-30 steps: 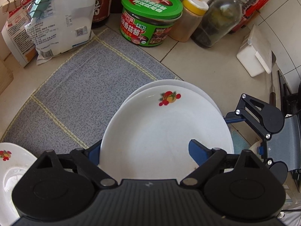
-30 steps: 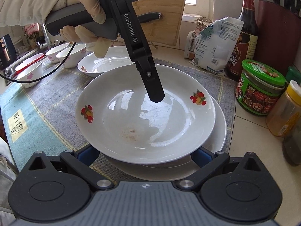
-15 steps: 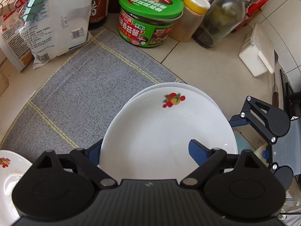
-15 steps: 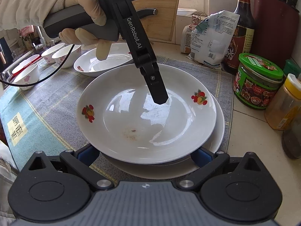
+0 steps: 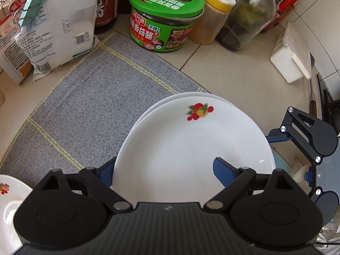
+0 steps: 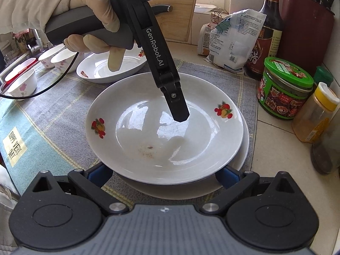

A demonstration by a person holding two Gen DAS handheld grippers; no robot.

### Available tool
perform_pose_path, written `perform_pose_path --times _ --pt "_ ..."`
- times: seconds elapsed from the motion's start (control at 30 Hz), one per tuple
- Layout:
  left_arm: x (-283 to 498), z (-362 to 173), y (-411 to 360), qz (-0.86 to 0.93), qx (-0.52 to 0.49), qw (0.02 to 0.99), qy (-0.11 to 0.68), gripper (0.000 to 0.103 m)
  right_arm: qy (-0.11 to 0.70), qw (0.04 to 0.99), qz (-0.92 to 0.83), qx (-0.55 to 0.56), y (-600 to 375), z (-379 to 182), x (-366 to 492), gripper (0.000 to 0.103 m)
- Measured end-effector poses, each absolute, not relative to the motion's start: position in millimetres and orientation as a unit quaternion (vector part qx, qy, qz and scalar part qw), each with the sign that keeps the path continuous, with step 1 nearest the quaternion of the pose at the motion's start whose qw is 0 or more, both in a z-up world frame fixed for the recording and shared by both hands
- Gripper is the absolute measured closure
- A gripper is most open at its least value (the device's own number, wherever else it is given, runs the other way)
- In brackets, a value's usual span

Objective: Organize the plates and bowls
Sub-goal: 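Set the fruit-print plate on the stack and open the left gripper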

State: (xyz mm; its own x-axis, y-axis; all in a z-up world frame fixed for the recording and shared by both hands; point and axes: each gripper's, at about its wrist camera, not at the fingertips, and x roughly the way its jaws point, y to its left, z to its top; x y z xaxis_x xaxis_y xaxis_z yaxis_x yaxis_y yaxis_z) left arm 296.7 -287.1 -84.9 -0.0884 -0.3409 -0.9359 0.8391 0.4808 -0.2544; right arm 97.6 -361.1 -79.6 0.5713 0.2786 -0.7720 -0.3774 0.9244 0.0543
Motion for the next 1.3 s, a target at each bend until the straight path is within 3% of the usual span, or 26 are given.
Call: perform_pose_path --times 1.3 --pt "285 -78 -283 -0.443 0.222 0.658 0.567 0.011 0.443 0.883 0.139 -0.074 -360 -75 90 0.000"
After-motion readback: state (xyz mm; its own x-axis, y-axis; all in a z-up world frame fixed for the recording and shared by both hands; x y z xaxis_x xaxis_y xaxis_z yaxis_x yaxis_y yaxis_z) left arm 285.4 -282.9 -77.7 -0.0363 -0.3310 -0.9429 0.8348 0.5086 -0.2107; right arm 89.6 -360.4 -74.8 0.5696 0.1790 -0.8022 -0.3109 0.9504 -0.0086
